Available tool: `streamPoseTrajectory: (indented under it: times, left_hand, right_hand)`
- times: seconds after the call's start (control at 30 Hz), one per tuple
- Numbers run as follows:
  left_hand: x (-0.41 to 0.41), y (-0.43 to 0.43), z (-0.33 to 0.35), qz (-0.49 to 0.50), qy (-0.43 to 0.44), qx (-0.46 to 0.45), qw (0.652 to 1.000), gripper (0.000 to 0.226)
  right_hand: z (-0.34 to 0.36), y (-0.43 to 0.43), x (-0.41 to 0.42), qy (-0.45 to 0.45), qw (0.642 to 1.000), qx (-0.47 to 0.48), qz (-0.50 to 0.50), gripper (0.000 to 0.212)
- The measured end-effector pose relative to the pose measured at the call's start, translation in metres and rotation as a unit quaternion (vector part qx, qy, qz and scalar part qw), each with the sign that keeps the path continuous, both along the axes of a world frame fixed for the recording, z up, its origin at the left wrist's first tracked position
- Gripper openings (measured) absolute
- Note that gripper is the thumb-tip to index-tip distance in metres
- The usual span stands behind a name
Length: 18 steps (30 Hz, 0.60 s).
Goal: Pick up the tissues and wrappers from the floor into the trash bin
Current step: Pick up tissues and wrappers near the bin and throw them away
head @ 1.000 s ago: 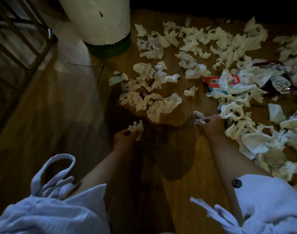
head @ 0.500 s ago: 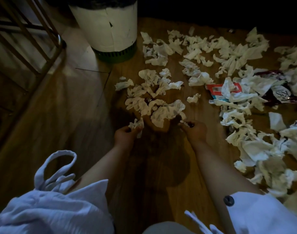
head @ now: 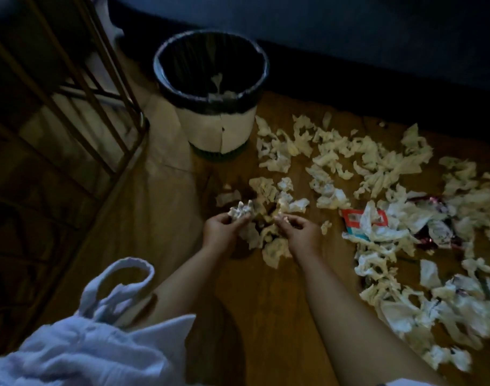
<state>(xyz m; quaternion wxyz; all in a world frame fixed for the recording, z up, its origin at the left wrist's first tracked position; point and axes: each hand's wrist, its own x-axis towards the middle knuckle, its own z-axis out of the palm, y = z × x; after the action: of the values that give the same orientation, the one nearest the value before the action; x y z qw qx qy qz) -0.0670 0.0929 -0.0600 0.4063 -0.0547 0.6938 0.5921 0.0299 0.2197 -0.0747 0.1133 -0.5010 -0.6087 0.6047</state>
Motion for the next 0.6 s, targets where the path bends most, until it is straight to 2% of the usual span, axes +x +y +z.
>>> streamPoseTrajectory:
  times: [0.13,0.2,0.33,0.47,0.6]
  left_hand:
    - [-0.035,-0.007,0.076,0.015,0.009,-0.002,1.000,0.008]
    - [-0.057,-0.007,0.110,0.028,0.016,-0.013,0.999,0.019]
    - [-0.103,0.008,0.160,0.038,0.033,-0.008,0.999,0.024]
    - [-0.149,0.036,0.185,0.061,0.029,0.011,0.998,0.027]
    - [-0.195,0.070,0.180,0.092,0.026,0.010,0.995,0.029]
  right_hand:
    - [0.075,-0.002,-0.038,0.021,1.000,-0.015,-0.004,0.022]
    - [0.109,0.000,-0.059,0.022,0.999,-0.036,-0.015,0.010]
    - [0.162,0.014,-0.109,0.051,0.996,-0.074,-0.020,0.008]
    - [0.182,0.041,-0.169,0.073,0.992,-0.100,0.014,0.008]
    - [0.173,0.073,-0.233,0.069,0.991,-0.108,0.027,0.012]
